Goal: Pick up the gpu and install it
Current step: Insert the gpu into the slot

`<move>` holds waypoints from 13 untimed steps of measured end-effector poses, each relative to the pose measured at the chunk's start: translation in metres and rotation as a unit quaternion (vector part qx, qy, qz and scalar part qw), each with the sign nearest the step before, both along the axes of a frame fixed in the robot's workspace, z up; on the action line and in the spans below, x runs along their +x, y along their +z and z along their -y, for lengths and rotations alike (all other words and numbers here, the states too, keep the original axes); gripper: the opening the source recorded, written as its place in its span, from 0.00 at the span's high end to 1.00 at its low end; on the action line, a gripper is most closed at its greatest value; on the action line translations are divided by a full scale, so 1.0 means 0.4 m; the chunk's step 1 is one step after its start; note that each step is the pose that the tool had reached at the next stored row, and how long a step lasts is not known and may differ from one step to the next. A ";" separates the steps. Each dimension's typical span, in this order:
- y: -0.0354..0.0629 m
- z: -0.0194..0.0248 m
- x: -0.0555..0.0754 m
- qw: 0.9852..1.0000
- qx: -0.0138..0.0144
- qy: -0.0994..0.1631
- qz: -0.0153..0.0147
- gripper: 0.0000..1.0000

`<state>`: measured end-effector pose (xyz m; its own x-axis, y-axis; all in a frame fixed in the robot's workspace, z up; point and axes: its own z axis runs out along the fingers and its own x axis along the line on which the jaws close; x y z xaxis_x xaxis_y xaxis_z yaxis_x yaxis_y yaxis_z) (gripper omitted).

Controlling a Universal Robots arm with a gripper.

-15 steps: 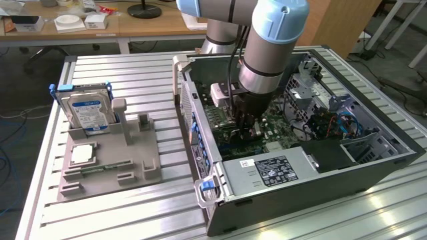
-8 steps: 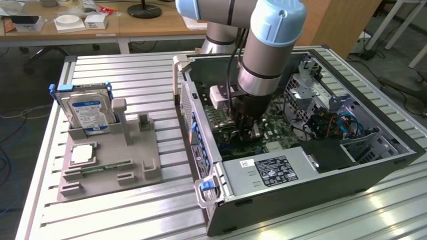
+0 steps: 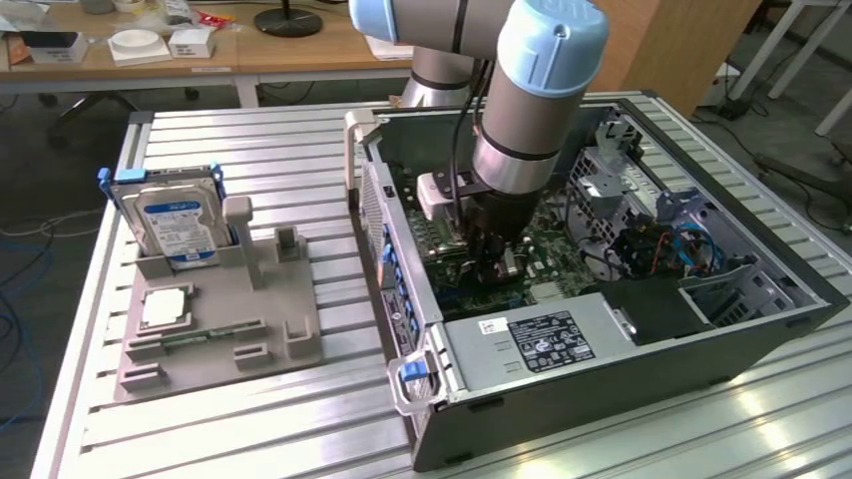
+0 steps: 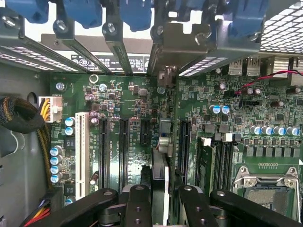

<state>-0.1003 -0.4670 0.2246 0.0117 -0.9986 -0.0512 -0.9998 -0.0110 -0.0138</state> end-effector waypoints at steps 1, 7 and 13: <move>0.000 0.000 0.000 1.000 0.000 0.000 0.000 0.73; 0.015 0.000 0.000 1.000 0.000 0.000 0.001 0.73; 0.047 0.000 0.000 1.000 0.000 0.000 0.003 0.66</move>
